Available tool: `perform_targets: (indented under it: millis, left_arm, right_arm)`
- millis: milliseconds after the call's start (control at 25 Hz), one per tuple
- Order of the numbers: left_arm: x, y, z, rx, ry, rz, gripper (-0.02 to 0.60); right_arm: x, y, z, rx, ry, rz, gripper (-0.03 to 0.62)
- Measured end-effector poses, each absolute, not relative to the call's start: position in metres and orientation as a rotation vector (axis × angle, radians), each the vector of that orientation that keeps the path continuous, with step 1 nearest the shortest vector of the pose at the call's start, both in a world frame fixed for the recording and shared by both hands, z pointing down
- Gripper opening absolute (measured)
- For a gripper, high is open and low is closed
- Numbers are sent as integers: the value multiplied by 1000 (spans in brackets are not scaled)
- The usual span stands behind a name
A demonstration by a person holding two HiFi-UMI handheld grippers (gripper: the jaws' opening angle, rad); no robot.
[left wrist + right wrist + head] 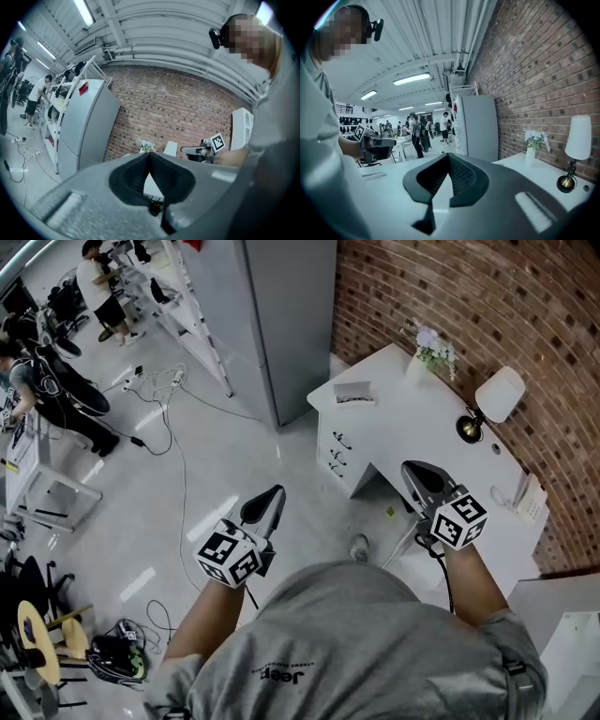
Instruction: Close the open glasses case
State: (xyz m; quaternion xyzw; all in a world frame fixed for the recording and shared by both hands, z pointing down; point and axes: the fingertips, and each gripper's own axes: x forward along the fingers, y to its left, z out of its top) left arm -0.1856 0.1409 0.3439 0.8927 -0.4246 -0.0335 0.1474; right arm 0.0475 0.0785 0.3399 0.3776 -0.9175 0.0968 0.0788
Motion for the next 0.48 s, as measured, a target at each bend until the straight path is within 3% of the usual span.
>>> perform_targets:
  millis: [480]
  left_arm:
    - [-139, -10, 360, 2475, -1388, -74, -3]
  right_arm:
    - [74, -99, 371, 889, -2839, 293, 9]
